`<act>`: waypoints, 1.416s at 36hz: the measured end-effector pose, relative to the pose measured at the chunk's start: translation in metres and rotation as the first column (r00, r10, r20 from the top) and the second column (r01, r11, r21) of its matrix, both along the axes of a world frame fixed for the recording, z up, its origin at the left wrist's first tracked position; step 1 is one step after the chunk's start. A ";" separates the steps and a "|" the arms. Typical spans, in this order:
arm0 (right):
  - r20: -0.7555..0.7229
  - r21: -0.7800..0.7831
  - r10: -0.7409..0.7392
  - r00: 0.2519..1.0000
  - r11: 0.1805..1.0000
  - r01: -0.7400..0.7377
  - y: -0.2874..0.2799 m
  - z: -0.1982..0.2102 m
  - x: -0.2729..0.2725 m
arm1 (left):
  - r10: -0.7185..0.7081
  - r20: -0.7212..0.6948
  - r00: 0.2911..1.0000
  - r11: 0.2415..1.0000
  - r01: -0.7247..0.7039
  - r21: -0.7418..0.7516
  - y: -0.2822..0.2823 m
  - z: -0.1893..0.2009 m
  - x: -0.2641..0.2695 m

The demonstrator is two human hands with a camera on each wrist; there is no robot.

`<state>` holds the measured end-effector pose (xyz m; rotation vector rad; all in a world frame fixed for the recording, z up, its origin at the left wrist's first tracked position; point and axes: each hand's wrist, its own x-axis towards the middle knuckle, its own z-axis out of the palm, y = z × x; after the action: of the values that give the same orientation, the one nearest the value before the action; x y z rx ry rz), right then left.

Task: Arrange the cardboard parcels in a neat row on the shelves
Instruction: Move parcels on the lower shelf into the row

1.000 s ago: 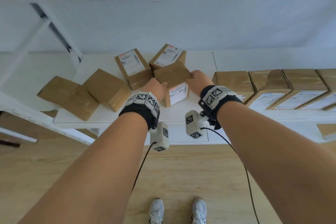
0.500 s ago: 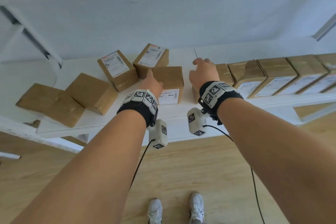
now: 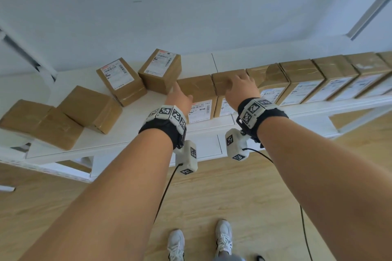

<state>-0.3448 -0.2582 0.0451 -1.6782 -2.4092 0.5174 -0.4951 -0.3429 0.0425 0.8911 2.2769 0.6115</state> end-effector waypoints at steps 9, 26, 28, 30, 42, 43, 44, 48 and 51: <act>-0.002 0.004 0.004 1.000 1.000 -0.004 -0.002 0.001 0.001 | -0.059 -0.056 0.997 0.997 0.056 -0.044 -0.001 -0.003 -0.002; -0.202 0.007 0.074 0.977 0.997 -0.074 0.009 0.033 -0.049 | 0.092 -0.122 0.988 0.996 -0.091 0.014 0.001 0.023 -0.051; -0.231 -0.001 0.087 0.969 0.996 -0.090 0.006 0.036 -0.065 | 0.088 -0.178 0.980 0.996 -0.089 0.005 -0.005 0.022 -0.065; -0.238 -0.016 0.102 0.966 0.994 -0.109 0.002 0.037 -0.083 | 0.065 -0.214 0.975 0.998 -0.069 -0.008 -0.007 0.021 -0.082; -0.255 -0.149 -0.011 0.967 0.988 -0.029 -0.004 0.022 -0.196 | 0.050 -0.164 0.985 0.999 -0.049 0.008 0.008 0.023 -0.174; -0.256 -0.170 -0.026 0.966 0.985 -0.019 -0.004 0.019 -0.205 | 0.038 -0.131 0.991 0.999 -0.037 0.011 0.012 0.022 -0.180; -0.253 -0.189 -0.036 0.967 0.982 -0.013 -0.003 0.015 -0.212 | 0.034 -0.102 0.994 0.999 -0.032 0.020 0.014 0.021 -0.185; -0.220 -0.230 -0.087 0.972 0.973 0.035 -0.001 -0.007 -0.237 | -0.055 -0.073 0.996 0.998 0.056 0.013 0.027 0.013 -0.202; -0.224 -0.282 -0.145 0.964 0.956 0.078 -0.001 -0.019 -0.249 | -0.148 -0.087 0.985 0.989 0.148 -0.004 0.039 0.004 -0.211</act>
<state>-0.5936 -0.2594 0.0260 -1.7226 -2.1316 1.0098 -0.7060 -0.3039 0.0462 1.0963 2.2617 0.5190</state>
